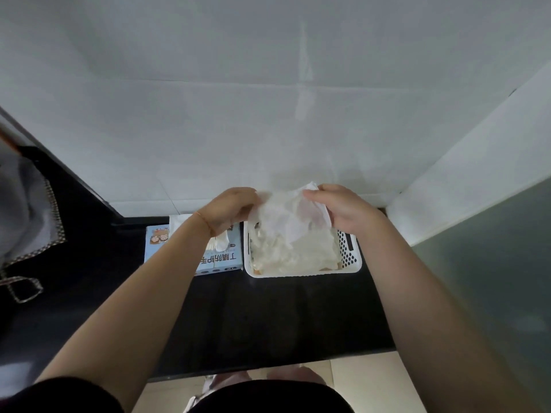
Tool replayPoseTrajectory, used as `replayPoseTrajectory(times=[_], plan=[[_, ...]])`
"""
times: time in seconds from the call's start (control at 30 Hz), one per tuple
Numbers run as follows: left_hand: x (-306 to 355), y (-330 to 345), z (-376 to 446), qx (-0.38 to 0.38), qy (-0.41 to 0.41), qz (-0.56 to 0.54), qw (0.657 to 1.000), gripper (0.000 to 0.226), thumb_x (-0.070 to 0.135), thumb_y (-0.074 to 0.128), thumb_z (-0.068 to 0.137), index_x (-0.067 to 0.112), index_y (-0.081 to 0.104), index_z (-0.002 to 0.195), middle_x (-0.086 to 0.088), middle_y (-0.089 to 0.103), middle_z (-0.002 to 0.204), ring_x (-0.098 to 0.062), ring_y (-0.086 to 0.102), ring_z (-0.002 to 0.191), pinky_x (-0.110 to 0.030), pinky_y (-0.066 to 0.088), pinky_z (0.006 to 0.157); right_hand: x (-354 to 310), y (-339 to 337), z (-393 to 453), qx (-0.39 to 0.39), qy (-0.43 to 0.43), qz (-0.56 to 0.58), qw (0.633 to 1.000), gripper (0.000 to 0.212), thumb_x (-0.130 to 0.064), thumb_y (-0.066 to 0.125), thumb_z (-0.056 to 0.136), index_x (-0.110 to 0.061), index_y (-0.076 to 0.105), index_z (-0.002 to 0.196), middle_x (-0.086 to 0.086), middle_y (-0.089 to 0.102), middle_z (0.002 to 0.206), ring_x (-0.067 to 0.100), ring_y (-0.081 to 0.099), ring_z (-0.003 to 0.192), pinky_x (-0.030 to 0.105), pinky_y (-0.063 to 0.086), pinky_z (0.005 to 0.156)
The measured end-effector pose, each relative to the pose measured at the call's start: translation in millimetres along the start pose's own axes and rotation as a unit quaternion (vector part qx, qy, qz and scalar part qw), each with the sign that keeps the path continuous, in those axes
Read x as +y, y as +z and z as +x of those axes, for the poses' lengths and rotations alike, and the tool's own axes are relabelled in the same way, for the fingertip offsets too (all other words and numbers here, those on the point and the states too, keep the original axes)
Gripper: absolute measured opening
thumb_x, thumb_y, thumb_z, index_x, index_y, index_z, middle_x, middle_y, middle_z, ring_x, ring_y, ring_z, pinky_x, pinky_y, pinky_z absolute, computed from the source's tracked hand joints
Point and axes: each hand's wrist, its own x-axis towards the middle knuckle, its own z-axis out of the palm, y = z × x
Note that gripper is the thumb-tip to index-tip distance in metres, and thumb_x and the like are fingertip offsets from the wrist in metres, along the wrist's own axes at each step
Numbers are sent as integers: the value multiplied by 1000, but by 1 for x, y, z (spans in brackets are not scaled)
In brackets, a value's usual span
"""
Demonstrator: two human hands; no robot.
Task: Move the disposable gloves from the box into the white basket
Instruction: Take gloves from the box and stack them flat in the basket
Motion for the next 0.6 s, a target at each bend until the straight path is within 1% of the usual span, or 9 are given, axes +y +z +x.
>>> replayPoseTrajectory(times=[0.07,0.13,0.17,0.23,0.3,0.33,0.43,0.53,0.6], plan=[[-4,-5,9,41,-12,39,998,17,18,60,86,13,52,72,-1,45,64,-15,41,55,-29,33,53,13,0,11,-31,33,39,998,34,-13,63,94,7,57,120,21,68,108,31,70,91,39,58,68],[-8,-3,21,67,-22,175,982,19,16,59,90,8,61,73,0,54,64,-13,48,56,-26,38,56,32,-1,24,-32,66,52,996,33,-12,66,92,8,58,117,23,67,113,33,68,98,41,57,76],[-12,0,30,62,-30,258,964,16,16,60,91,4,67,82,-4,60,72,-15,54,64,-26,43,63,43,-1,29,-21,81,47,995,27,-9,66,91,7,59,112,22,67,108,32,69,93,40,57,74],[-24,9,51,28,-53,396,916,22,19,61,91,3,69,104,-11,65,96,-24,60,91,-27,42,78,64,-3,36,22,95,-4,995,17,-5,67,89,2,60,102,16,67,100,25,69,83,35,57,66],[-34,23,63,1,-66,483,873,36,25,59,94,7,62,124,-11,61,125,-28,54,118,-29,40,92,82,-8,40,74,94,-91,989,30,-8,71,85,-8,58,112,10,65,105,22,67,90,36,56,69],[-37,29,68,-13,-63,524,850,40,27,57,95,8,57,131,-10,56,134,-28,50,126,-29,38,99,88,-10,41,95,85,-126,984,38,-10,71,84,-14,55,117,6,61,110,20,64,94,35,54,71],[-47,48,85,-23,-39,617,786,39,35,51,96,19,57,131,-4,55,138,-25,50,127,-34,40,103,103,-22,46,121,34,-173,977,39,-2,61,87,-24,51,117,-1,54,114,15,58,91,26,47,65],[-53,58,94,0,-47,658,751,38,41,48,96,32,54,132,4,56,137,-22,55,122,-36,45,95,111,-33,51,137,-6,-234,962,29,2,49,91,-23,58,102,0,57,107,14,57,84,25,47,64],[-55,65,95,4,-64,679,732,39,41,48,97,33,51,135,5,55,136,-23,57,119,-37,46,90,115,-38,56,146,-5,-275,950,27,0,45,93,-21,63,95,-3,58,109,11,55,85,21,44,62]])
